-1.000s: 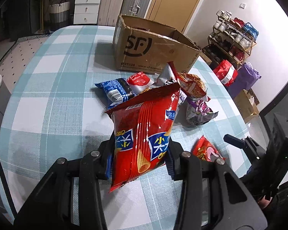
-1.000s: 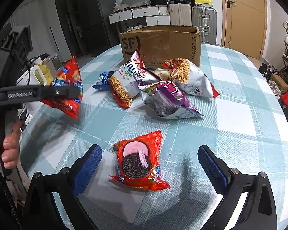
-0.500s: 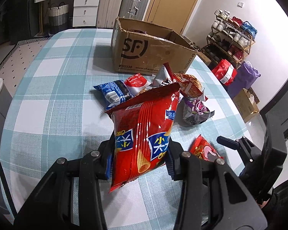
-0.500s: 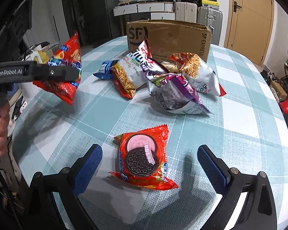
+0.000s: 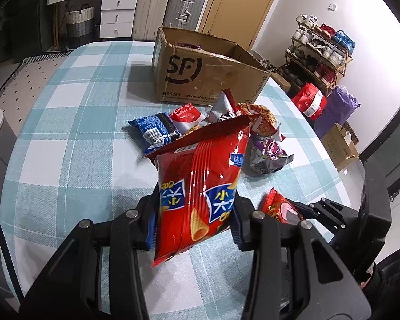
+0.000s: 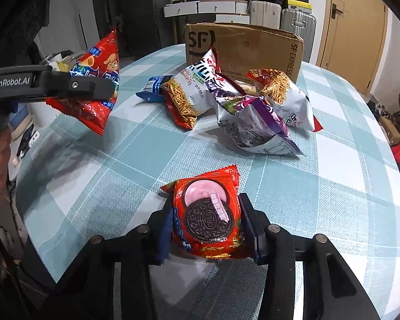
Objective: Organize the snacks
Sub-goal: 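Carry the chip bag and Oreo pack toward the cardboard box with both tools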
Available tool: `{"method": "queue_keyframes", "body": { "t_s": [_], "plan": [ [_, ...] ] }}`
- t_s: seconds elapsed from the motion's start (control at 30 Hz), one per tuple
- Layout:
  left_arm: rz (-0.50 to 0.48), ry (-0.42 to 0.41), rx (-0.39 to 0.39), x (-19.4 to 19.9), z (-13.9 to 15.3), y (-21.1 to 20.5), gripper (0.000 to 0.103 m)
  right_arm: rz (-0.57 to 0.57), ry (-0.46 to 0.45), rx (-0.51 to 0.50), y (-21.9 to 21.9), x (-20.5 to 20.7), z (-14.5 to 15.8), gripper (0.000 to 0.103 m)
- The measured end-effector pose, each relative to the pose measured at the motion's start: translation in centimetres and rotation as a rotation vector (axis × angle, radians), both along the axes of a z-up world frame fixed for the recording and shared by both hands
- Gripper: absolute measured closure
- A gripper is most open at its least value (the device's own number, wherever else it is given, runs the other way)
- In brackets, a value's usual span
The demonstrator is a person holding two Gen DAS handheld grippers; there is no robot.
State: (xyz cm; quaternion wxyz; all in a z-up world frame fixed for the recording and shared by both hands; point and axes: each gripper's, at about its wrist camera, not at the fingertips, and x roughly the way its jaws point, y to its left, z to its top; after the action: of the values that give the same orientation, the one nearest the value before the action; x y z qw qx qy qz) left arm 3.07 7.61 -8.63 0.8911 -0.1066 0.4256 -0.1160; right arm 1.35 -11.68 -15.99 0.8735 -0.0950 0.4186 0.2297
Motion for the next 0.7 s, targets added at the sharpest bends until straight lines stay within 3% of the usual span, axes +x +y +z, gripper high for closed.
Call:
{"method": "queue_keyframes", "body": {
  "t_s": [0.7],
  "plan": [
    [-0.004, -0.029, -0.011, 0.1, 1.4, -0.4, 0.064, 0.008, -0.033, 0.093, -1.3, 0.6, 3.7, 0.058]
  ]
}}
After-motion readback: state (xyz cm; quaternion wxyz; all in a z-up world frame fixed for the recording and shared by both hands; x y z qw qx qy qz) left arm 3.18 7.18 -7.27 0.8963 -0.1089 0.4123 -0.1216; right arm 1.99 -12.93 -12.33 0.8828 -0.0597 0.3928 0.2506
